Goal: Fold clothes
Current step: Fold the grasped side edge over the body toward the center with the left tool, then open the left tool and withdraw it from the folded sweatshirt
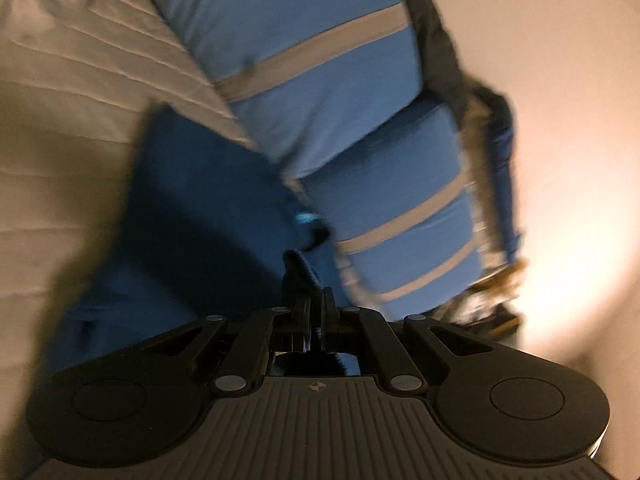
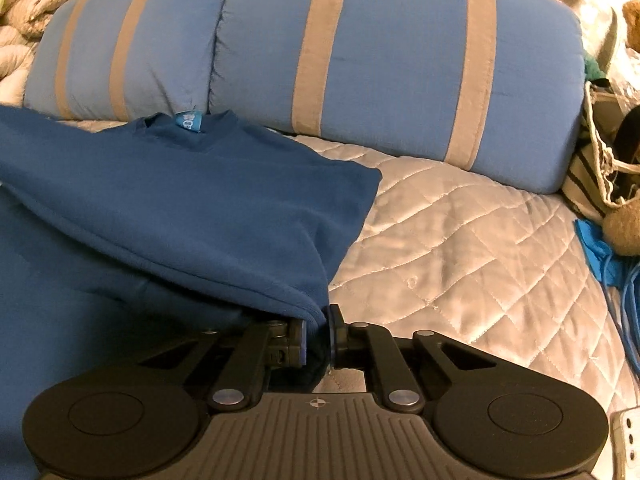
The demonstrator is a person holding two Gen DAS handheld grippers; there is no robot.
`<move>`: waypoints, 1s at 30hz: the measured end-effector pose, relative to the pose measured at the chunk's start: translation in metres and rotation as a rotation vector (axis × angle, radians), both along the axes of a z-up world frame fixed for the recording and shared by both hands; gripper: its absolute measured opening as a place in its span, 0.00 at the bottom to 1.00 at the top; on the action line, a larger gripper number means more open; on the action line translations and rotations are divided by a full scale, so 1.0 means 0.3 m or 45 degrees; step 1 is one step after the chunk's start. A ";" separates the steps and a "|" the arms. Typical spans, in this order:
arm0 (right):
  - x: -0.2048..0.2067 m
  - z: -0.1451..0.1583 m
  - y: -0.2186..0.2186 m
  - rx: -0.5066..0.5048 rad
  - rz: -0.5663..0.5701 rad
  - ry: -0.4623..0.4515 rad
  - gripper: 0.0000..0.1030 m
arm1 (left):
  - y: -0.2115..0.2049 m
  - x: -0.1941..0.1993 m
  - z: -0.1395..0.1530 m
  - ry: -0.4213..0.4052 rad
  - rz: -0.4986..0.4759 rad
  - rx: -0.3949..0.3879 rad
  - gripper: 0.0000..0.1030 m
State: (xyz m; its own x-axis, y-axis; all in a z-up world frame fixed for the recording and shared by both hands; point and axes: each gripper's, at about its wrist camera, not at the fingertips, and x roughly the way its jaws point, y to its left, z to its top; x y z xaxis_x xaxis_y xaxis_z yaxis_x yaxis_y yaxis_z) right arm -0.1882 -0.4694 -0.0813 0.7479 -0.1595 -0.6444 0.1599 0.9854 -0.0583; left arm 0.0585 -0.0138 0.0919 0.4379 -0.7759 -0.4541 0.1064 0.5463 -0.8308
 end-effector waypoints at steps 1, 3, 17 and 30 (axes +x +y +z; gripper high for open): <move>0.001 0.000 0.004 -0.007 0.003 0.002 0.11 | 0.008 0.002 -0.021 0.012 -0.002 0.030 0.04; 0.007 -0.001 0.011 -0.013 0.010 0.019 0.12 | 0.012 0.010 -0.054 0.015 -0.006 0.088 0.04; -0.056 0.023 0.037 -0.083 0.038 0.084 0.63 | -0.050 0.004 -0.177 -0.135 -0.011 0.566 0.11; 0.039 0.048 -0.030 0.206 -0.076 0.017 0.94 | -0.004 -0.208 -0.036 -0.431 0.115 0.851 0.63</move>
